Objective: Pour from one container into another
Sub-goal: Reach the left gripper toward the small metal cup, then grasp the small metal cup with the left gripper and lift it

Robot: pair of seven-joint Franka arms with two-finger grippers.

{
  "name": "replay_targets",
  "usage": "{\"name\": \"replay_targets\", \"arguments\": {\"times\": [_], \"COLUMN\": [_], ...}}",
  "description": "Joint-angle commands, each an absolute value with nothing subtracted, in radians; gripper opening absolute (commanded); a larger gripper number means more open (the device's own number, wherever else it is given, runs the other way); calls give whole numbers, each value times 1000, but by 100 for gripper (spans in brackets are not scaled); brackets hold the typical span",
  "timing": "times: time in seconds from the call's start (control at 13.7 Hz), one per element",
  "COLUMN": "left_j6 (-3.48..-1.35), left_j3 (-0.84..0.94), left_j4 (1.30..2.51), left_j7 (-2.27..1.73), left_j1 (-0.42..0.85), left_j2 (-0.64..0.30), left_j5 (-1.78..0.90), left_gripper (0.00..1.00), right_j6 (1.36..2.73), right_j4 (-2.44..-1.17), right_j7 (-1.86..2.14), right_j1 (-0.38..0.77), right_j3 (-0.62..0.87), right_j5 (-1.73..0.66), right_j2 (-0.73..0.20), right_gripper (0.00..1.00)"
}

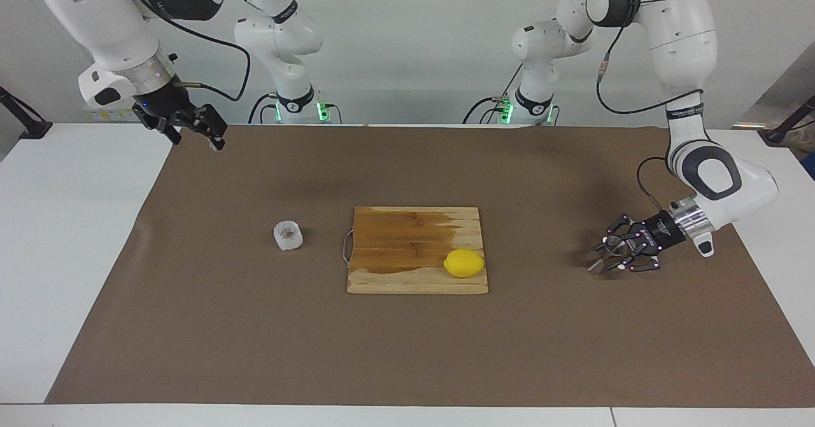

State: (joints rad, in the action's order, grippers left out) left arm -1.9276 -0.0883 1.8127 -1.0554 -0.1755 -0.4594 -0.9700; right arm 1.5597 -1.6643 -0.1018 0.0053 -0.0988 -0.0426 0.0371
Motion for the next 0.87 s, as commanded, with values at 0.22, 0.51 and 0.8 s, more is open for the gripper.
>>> {"name": "replay_targets", "arguments": {"times": [0.22,0.51,0.8], "left_j6": [-1941,-1989,-2219], "left_j3": [-92,-86,-84], "left_j4": [1858,1862,1977], "left_j7": [-1028,-1040,-1080], "left_j1": [-160,-69,110], "left_j2": [-385,-322,-209], "left_j5": [-1032,-1035,-1051], "left_gripper": [0,0,0], "right_j6": [1563,1563,1563], "right_j4": [-1671,-1671,-1671], "right_j7": [-107,-107,-107], "right_j1": [-3,-3,-3], "right_j3": [-94,-94,-94], "right_j5": [-64,-64,-64], "right_j2": [41,41,41], "right_gripper": [100,100,100]}}
